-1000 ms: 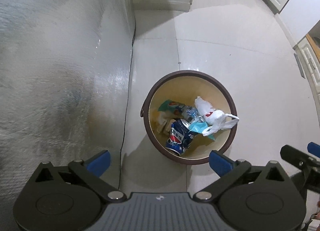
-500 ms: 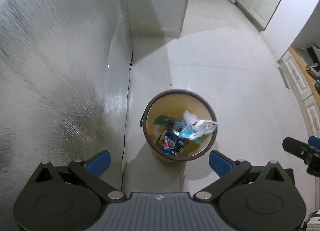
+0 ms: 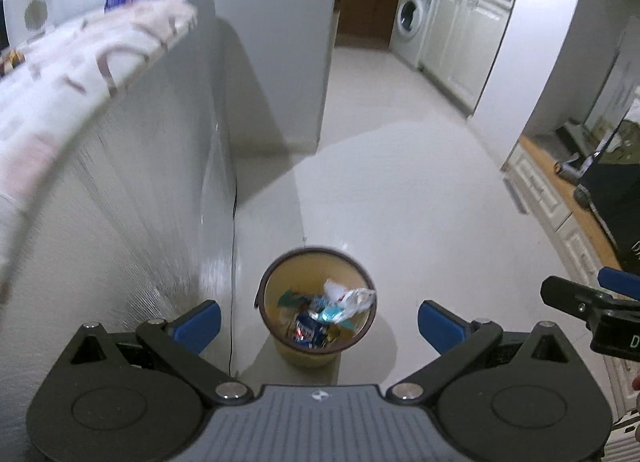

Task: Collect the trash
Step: 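Raise both tools away from the bin and turn toward the bed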

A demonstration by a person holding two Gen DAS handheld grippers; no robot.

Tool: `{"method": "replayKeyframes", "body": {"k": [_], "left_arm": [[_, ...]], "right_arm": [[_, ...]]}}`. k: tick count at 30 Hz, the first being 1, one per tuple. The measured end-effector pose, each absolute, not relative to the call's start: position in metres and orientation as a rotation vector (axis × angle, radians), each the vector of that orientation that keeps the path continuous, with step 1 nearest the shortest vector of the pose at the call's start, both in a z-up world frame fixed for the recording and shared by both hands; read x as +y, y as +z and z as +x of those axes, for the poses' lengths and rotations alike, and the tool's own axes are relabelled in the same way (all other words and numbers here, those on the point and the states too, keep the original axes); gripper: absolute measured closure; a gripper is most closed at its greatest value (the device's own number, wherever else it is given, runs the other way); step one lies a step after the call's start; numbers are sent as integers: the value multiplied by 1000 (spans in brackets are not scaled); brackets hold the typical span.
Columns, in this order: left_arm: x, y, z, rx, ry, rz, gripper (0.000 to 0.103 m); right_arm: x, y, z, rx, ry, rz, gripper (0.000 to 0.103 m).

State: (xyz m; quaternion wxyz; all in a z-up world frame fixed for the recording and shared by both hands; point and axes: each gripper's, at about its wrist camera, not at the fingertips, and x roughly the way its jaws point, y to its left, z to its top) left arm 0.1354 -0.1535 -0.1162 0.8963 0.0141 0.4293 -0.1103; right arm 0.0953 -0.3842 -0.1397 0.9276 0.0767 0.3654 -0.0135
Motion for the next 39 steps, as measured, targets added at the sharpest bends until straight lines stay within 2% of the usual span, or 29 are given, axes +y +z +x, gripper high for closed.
{"method": "replayKeyframes", "body": {"k": [9,20,39], "left_arm": [[-136,-52,88,738,-254,18,0],[-85,15,54,577,-202,16,0],[64,83,84,439,25,13,0]], "right_arm": [[-377,-78,51,624,-18,133,0],[-351,-22,34,519,21,110,0],[-230,39,78,375,252,109,0]]}}
